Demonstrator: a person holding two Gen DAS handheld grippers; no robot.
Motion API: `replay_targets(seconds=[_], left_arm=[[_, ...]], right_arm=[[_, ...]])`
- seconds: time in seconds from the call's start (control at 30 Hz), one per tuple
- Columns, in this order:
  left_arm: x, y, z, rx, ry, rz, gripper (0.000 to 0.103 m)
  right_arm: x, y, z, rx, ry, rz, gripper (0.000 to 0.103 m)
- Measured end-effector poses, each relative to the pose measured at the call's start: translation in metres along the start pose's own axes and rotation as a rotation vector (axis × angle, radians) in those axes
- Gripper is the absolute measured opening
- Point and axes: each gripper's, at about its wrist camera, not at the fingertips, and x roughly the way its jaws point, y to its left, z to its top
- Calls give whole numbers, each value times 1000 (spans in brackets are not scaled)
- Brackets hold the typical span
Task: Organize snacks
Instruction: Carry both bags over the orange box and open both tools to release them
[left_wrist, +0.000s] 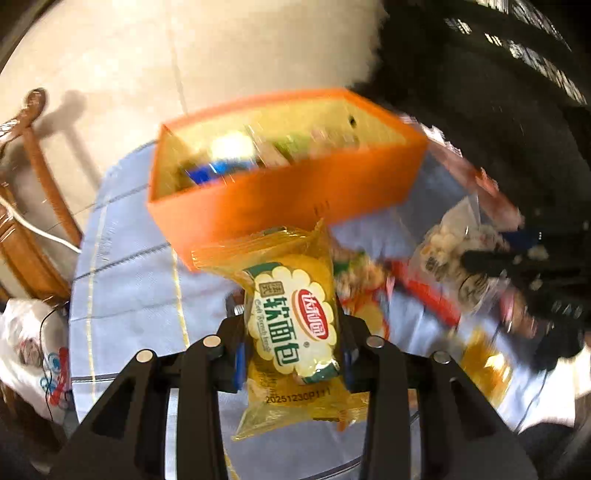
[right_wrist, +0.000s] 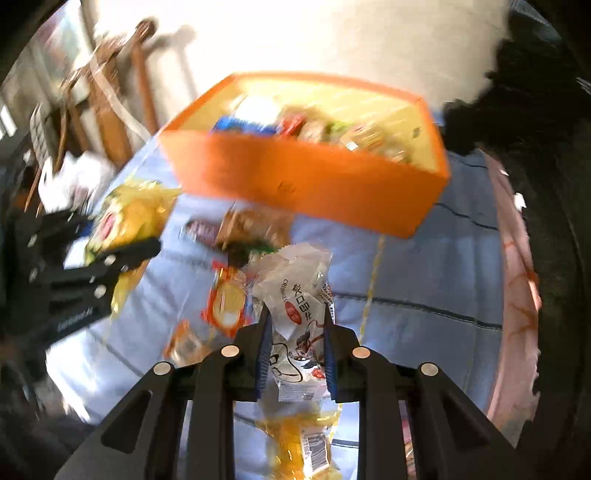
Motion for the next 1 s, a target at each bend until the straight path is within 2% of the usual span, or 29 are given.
replay_targets(seconds=[0.1, 0.23, 0.27, 0.33, 0.37, 0.53, 0.73, 0.83, 0.87, 0.9, 0.93, 1.0], left_arm=[[-7, -1, 27, -70, -25, -36, 36], [-8, 12, 65, -99, -43, 47, 35], [-5, 18, 77, -123, -38, 63, 35], [0, 27, 100, -189, -47, 35, 36], [3, 35, 113, -224, -59, 72, 36], [27, 49, 159, -181, -42, 190, 35], [36, 56, 179, -175, -49, 206, 35], [41, 54, 183, -187, -46, 176, 36], [44, 54, 184, -192, -41, 158, 40], [47, 52, 184, -202, -38, 160, 78], [48, 51, 185, -212, -40, 177, 99], [53, 45, 184, -165, -50, 176, 99]], right_arm=[[-15, -6, 25, 82, -68, 6, 24], [-21, -10, 68, 97, -160, -46, 24], [-23, -15, 80, 111, -183, -50, 24], [-23, -21, 99, 137, -206, -69, 24], [-20, -27, 113, 157, -211, -76, 24], [8, -49, 161, 229, -159, -77, 24], [29, -57, 180, 239, -132, -88, 24], [35, -61, 183, 254, -126, -106, 26], [36, -62, 185, 250, -130, -132, 33], [34, -60, 187, 239, -139, -155, 51], [29, -59, 187, 227, -177, -182, 97], [20, -58, 187, 218, -209, -203, 99]])
